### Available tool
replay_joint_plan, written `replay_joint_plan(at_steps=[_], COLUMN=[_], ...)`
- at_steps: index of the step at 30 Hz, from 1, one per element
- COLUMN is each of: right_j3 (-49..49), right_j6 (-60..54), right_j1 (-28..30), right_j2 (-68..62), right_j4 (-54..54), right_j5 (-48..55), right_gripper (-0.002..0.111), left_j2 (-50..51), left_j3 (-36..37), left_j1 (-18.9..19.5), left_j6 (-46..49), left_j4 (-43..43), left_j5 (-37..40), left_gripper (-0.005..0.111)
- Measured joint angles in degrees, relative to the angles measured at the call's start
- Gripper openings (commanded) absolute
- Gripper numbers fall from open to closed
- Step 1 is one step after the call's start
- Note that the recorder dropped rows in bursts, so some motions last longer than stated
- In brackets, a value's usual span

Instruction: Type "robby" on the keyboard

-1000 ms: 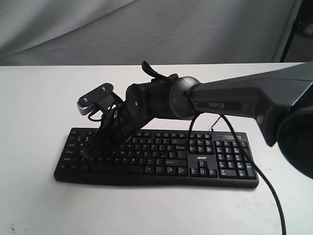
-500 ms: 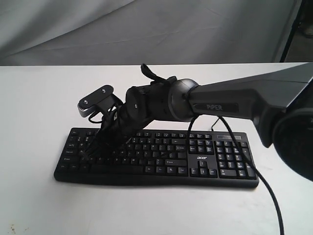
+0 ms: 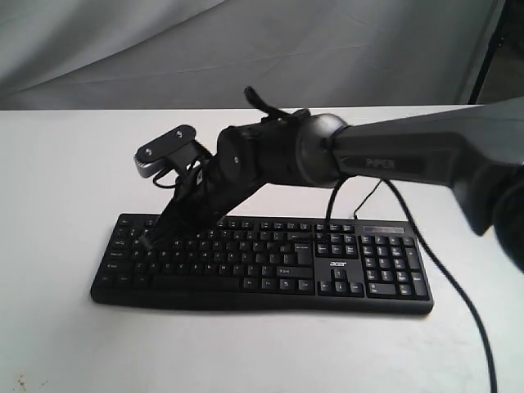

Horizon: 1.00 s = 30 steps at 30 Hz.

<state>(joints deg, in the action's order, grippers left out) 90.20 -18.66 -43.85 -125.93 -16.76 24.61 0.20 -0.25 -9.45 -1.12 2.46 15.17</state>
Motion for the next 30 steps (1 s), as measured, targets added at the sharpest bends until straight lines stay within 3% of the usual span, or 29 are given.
replay_joint_plan(at_steps=[9,30], right_j3=[-19.3,-20.1], right_j6=[2.1,2.2], right_j1=[4.7,5.0], right_j2=[13.6,7.4], right_j4=[0.4,0.5], right_j5=[-4.8,-9.7], right_gripper=[0.0,0.0], left_j2=[0.0,0.0], left_j3=[0.0,0.0], left_j1=[0.0,0.0], left_j6=[0.0,0.0], left_j4=[0.0,0.0], left_j5=[0.0,0.0], left_gripper=[0.0,0.0])
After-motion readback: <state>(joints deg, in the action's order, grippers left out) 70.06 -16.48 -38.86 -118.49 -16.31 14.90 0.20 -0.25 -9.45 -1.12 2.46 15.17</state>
